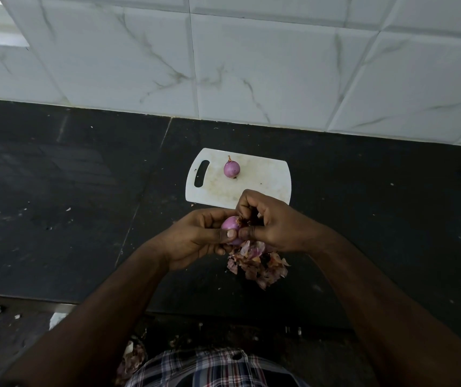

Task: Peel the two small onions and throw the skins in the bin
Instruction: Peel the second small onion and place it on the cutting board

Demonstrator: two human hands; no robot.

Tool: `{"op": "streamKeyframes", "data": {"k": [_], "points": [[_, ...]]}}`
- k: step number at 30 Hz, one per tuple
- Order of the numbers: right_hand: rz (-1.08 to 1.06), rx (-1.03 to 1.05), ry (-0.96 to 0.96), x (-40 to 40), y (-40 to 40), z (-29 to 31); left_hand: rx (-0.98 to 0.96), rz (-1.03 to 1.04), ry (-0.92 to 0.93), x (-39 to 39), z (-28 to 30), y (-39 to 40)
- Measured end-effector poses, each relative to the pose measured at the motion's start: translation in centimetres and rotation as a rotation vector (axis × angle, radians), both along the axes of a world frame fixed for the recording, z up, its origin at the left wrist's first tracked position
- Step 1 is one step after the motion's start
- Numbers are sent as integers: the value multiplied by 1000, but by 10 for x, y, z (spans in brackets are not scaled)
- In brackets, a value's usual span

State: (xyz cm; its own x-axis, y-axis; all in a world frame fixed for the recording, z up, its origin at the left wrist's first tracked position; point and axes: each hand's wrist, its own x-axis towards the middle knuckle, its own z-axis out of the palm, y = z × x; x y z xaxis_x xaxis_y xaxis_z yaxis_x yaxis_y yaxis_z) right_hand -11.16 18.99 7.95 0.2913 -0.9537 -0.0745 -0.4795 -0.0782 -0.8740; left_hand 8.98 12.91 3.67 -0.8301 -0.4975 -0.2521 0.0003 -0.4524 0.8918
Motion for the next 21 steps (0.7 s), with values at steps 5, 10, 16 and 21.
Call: {"op": "streamKeyframes", "data": {"k": [5, 10, 16, 21], "points": [[8, 3, 22, -2, -1, 0, 28, 3, 14, -2, 0, 1], [-95, -42, -25, -4, 0, -2, 75, 29, 40, -3, -2, -2], [-254, -114, -40, -4, 2, -10, 96, 73, 40, 0, -1, -7], [-271, -219, 46, -2, 1, -15, 160, 123, 47, 1, -6, -10]]}}
